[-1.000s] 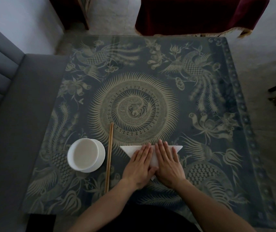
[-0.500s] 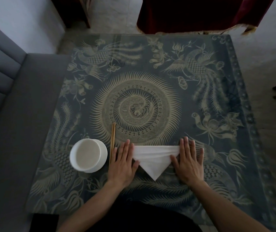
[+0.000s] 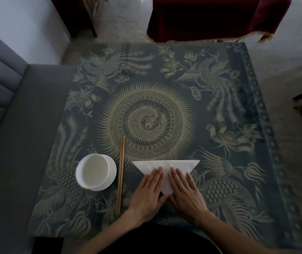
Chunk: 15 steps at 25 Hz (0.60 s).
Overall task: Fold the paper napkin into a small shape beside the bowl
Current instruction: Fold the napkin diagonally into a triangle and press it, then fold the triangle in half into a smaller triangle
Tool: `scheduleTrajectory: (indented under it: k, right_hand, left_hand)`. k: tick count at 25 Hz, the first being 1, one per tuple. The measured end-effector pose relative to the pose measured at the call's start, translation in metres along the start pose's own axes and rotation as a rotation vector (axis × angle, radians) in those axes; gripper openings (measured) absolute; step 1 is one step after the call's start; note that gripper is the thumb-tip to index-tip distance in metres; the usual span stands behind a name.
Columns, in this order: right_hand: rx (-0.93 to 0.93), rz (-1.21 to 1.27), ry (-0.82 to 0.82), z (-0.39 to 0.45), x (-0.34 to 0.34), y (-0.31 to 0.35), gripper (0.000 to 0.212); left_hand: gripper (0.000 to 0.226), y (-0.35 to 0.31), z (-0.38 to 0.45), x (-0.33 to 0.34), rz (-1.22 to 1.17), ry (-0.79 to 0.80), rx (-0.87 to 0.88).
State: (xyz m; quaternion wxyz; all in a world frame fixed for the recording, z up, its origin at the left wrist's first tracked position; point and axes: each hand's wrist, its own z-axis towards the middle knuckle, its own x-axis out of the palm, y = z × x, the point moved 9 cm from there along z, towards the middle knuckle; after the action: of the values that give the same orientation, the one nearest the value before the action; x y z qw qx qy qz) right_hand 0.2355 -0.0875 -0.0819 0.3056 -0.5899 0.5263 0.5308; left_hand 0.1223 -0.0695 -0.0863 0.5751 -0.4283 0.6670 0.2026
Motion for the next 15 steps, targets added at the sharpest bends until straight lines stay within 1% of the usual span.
scheduleTrajectory:
  k: [5, 9, 12, 15]
  right_hand:
    - [0.077, -0.009, 0.067, -0.010, 0.004, -0.019, 0.074]
    - [0.246, 0.017, 0.049, -0.020, -0.006, -0.053, 0.076]
    - [0.337, -0.007, 0.034, -0.029, -0.012, -0.077, 0.074]
    - [0.356, -0.021, 0.024, -0.026, -0.020, -0.081, 0.073]
  left_hand:
    - [0.070, 0.025, -0.016, 0.003, 0.043, 0.032, -0.097]
    - [0.071, 0.049, -0.027, -0.003, 0.042, 0.016, -0.194]
    - [0.070, 0.054, -0.028, -0.006, 0.028, 0.006, -0.204]
    - [0.068, 0.055, -0.022, -0.020, 0.011, -0.062, -0.205]
